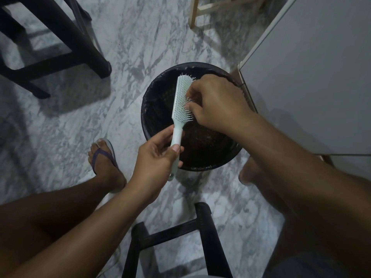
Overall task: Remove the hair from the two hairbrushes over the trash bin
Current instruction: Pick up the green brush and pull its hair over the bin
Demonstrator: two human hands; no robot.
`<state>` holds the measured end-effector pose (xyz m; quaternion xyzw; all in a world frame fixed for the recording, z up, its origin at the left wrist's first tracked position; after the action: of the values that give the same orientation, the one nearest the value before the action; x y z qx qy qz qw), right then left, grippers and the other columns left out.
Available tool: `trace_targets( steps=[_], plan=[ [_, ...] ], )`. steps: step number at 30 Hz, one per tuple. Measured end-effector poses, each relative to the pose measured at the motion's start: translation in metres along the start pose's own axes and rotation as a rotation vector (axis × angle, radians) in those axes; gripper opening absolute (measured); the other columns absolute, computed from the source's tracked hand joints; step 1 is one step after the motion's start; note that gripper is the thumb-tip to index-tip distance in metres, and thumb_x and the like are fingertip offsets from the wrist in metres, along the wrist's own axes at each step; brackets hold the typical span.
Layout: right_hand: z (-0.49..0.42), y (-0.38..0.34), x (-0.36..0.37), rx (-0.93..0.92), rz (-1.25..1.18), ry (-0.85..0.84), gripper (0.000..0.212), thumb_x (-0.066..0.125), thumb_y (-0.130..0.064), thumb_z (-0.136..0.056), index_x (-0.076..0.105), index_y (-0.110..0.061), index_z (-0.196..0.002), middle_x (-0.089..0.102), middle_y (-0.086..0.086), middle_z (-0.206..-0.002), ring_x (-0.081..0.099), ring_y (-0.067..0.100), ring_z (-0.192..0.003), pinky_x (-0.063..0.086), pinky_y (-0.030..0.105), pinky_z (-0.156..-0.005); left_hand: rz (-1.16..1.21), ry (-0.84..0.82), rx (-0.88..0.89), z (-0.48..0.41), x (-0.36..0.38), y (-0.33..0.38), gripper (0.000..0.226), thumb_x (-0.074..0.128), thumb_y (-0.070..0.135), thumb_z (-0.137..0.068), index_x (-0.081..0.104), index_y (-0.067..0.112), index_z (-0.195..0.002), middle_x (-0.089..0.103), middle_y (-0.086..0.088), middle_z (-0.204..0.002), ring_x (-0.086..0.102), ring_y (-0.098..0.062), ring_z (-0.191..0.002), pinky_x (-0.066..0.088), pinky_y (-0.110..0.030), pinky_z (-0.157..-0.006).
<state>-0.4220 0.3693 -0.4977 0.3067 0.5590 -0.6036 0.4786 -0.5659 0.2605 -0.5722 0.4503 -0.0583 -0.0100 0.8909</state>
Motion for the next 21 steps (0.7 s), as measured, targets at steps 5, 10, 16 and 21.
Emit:
trace_targets(
  steps=[5,10,16,21],
  plan=[
    [0.006,-0.001,-0.001,0.021,-0.084,0.1,0.016,0.064,-0.033,-0.092,0.071,-0.018,-0.096,0.065,-0.002,-0.099,0.063,0.018,-0.089,0.054,0.039,-0.077,0.019,-0.019,-0.006,0.0,0.004,-0.001,0.046,0.057,0.0,-0.098,0.058,0.022,-0.138,0.072,0.002,-0.121,0.067,-0.016,-0.091,0.058,-0.034,-0.069],
    [-0.001,0.022,-0.007,0.152,-0.481,0.055,0.011,0.066,-0.02,-0.093,0.073,-0.011,-0.091,0.071,-0.007,-0.074,0.071,0.007,-0.062,0.056,0.02,-0.064,0.162,-0.052,-0.037,-0.003,0.011,0.003,0.044,0.057,-0.002,-0.097,0.058,0.015,-0.137,0.07,-0.003,-0.127,0.065,-0.014,-0.087,0.052,-0.031,-0.063],
    [-0.005,0.044,-0.025,0.296,-0.722,0.09,0.012,0.06,-0.02,-0.099,0.068,-0.012,-0.095,0.069,-0.004,-0.069,0.069,0.002,-0.055,0.052,0.018,-0.045,0.217,-0.036,-0.078,-0.007,0.005,-0.001,0.041,0.056,0.002,-0.098,0.059,0.016,-0.137,0.07,0.0,-0.128,0.065,-0.017,-0.096,0.053,-0.032,-0.068],
    [-0.001,0.049,0.003,0.196,-0.279,-0.119,0.019,0.054,-0.011,-0.099,0.073,-0.017,-0.1,0.076,-0.005,-0.091,0.073,0.008,-0.075,0.06,0.029,-0.076,0.225,-0.034,-0.08,-0.009,0.003,0.002,0.041,0.056,0.002,-0.098,0.059,0.016,-0.137,0.07,0.0,-0.128,0.066,-0.015,-0.095,0.054,-0.031,-0.068]
  ],
)
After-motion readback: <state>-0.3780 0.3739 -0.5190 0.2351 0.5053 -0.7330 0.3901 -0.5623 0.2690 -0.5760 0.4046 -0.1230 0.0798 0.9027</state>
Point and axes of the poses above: each hand's wrist, its own z-axis away from the middle knuckle, its own x-axis out of the palm, y = z × x, the point moved 10 cm from there along -z, towards the middle knuckle
